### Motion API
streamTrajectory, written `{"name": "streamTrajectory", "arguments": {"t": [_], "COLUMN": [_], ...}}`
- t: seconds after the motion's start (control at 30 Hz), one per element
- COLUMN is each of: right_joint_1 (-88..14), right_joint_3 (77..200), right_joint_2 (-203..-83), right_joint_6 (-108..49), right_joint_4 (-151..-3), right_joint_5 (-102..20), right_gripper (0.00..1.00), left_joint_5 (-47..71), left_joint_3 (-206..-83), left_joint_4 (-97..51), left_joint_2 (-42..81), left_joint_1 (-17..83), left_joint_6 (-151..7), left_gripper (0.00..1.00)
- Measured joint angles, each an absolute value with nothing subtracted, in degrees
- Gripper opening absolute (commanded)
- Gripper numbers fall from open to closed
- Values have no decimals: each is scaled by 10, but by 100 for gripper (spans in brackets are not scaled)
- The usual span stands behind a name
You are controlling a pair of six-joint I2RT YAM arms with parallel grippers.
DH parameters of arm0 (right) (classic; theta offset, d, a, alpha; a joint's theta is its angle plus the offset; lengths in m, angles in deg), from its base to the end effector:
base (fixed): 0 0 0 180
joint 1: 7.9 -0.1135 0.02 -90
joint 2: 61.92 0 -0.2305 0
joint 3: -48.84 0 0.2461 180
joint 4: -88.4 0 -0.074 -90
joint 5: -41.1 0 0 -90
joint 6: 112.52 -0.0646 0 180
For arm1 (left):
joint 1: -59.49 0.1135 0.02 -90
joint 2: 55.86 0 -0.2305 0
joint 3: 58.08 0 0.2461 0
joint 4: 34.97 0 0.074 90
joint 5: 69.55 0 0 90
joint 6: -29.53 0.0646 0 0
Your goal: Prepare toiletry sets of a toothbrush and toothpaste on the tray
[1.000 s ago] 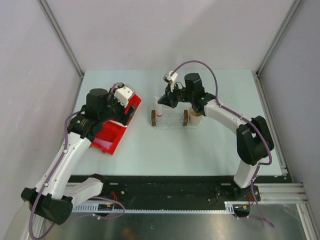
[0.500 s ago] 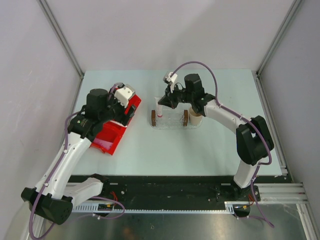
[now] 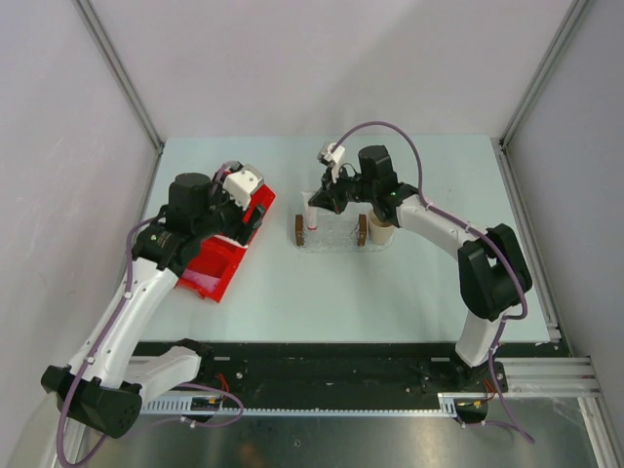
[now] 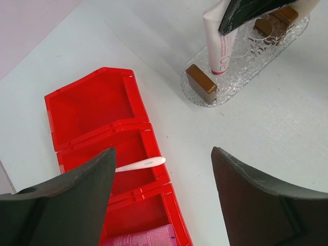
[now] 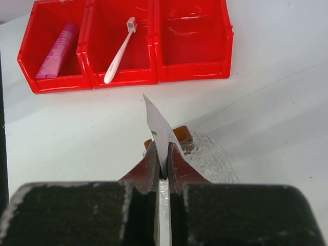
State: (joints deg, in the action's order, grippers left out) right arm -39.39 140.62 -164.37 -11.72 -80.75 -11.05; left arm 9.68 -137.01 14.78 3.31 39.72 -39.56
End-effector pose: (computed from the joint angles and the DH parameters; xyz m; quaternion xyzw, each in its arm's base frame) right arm 0.3441 0.2573 0.2472 -0.4523 0.6635 0.3593 0.4754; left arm 0.2336 -0.0968 0.3259 0.3437 0.7921 -0.0763 0.4987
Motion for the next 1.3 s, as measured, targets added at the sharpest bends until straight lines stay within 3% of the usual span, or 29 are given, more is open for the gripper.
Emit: {"name": "streamTrajectory", "arguments": {"t": [1.3], "right_joint_1": [-391], "right_joint_3": [1401], "right_joint_2": [-1665], "right_joint_6": [-113], "right_joint_4": [-823], "right_joint_5": [-106], "right_gripper": [0], "left_joint_5": [92], "left_joint_3": [-1367], "left_joint_4": [147], "left_joint_2": [33], "left_joint_1": [398], "left_joint_6": [-395], "left_gripper": [80]}}
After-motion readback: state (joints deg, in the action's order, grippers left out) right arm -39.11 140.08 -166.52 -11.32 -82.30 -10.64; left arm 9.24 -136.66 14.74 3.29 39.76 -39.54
